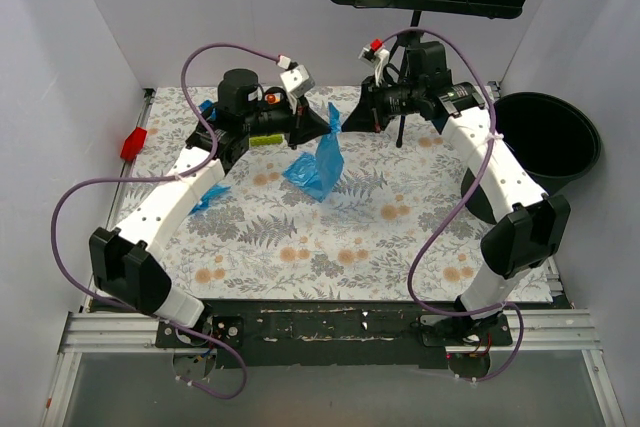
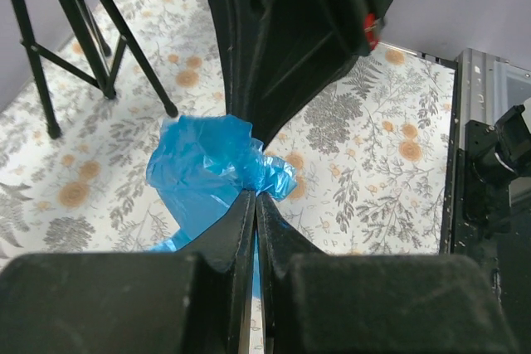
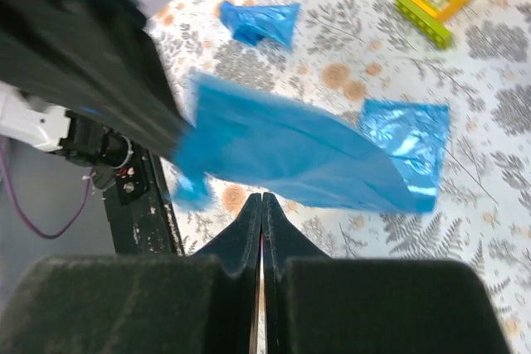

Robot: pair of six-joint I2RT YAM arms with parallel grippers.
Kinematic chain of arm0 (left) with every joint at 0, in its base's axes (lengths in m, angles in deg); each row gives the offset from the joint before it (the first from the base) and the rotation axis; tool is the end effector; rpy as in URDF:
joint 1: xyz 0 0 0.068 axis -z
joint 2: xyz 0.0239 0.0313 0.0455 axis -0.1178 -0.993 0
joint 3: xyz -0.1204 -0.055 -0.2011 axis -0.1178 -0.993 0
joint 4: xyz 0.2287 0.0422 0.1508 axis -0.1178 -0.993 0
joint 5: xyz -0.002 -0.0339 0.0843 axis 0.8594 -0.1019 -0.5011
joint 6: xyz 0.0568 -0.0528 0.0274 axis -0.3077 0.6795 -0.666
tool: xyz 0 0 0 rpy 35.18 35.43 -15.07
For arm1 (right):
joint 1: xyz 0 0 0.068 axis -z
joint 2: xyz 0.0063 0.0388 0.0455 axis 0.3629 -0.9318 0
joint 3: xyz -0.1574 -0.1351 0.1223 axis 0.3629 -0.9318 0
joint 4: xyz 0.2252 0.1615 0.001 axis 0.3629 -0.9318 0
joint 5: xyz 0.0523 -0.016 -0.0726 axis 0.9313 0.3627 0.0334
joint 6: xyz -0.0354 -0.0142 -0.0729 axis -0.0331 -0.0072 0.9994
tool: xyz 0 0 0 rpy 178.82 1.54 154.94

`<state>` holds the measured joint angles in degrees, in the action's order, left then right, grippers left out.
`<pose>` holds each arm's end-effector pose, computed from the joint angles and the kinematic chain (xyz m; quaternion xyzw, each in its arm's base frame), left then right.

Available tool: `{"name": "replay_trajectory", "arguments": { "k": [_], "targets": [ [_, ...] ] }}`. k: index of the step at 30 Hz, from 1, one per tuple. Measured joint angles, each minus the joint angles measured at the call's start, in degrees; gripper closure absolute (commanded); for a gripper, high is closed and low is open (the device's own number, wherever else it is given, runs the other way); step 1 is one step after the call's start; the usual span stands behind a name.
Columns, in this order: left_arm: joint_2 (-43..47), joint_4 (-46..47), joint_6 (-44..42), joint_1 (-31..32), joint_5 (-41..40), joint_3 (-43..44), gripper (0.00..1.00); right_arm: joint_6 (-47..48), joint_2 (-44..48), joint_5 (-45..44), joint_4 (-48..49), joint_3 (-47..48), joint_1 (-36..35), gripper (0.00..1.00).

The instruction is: Put the trash bags into the trash bin

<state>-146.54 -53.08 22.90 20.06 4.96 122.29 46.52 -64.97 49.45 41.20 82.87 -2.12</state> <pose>0.3228 -0.2196 0.3526 0.1930 0.7544 -0.5347 0.3281 0.3537 0.2120 0.3674 -0.3669 0.7238 0.4438 0.3802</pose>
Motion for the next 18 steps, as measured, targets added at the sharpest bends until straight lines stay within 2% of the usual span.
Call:
{"name": "replay_trajectory", "arguments": {
  "k": [6,7,8,9,11,18],
  "targets": [
    [3.4,0.7,-1.0,-0.1,-0.6,0.0,1.0,0.0,0.1,-2.9,-3.3,-1.2,2.2,0.99],
    [3.6,1.2,-1.0,-0.1,-0.5,0.0,1.0,0.1,0.2,-2.7,-3.4,-1.2,2.4,0.96],
    [3.7,1.5,-0.9,-0.1,-0.5,0.0,1.0,0.2,0.3,-2.4,-3.3,-1.4,2.5,0.81],
    [3.7,1.7,-0.8,-0.1,-0.3,0.0,1.0,0.4,0.5,-1.8,-3.3,-1.7,2.5,0.72],
    [3.4,1.6,-0.5,-0.1,0.7,0.0,1.0,0.9,0.8,0.4,-3.0,-1.9,2.5,0.6],
    [0.4,0.9,0.7,-0.1,3.8,0.8,1.0,2.4,0.8,8.8,0.1,0.2,2.0,0.57]
  ]
}}
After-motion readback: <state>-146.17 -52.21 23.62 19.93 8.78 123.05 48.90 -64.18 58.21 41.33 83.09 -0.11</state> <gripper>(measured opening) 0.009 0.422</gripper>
